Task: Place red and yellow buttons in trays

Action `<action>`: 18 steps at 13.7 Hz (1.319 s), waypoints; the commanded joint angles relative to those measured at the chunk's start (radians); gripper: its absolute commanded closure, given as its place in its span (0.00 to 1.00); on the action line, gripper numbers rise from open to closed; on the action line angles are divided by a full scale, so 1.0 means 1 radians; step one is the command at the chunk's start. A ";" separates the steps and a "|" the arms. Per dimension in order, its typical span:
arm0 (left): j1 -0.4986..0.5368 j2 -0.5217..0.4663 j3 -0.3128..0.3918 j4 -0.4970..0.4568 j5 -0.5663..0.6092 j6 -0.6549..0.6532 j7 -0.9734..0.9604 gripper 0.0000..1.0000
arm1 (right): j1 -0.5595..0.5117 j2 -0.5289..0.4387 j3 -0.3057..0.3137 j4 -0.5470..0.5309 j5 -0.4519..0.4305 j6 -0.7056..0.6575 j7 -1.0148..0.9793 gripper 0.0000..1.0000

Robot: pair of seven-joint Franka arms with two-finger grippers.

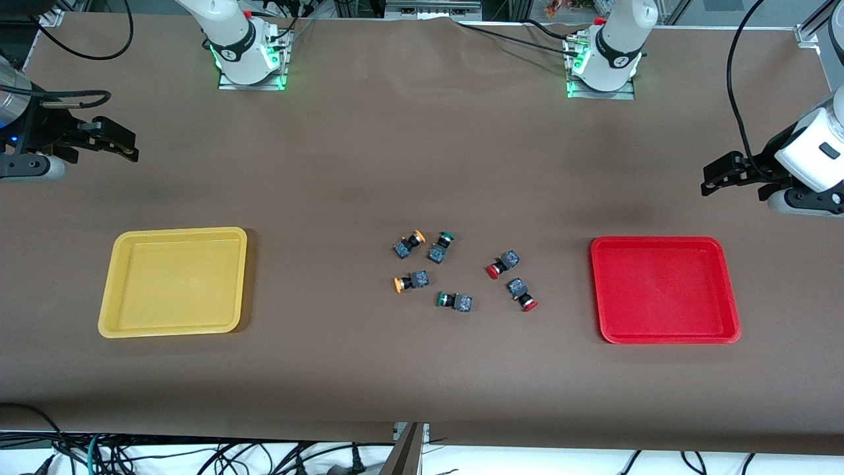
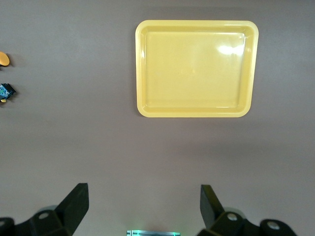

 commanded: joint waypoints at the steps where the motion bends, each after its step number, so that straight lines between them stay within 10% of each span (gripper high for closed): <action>1: -0.004 0.006 0.003 0.017 0.001 -0.002 0.018 0.00 | -0.012 0.007 0.010 0.021 -0.006 -0.005 -0.014 0.00; 18: -0.008 0.006 0.000 0.030 0.001 -0.004 0.010 0.00 | -0.014 0.007 0.010 0.021 -0.011 -0.005 -0.014 0.00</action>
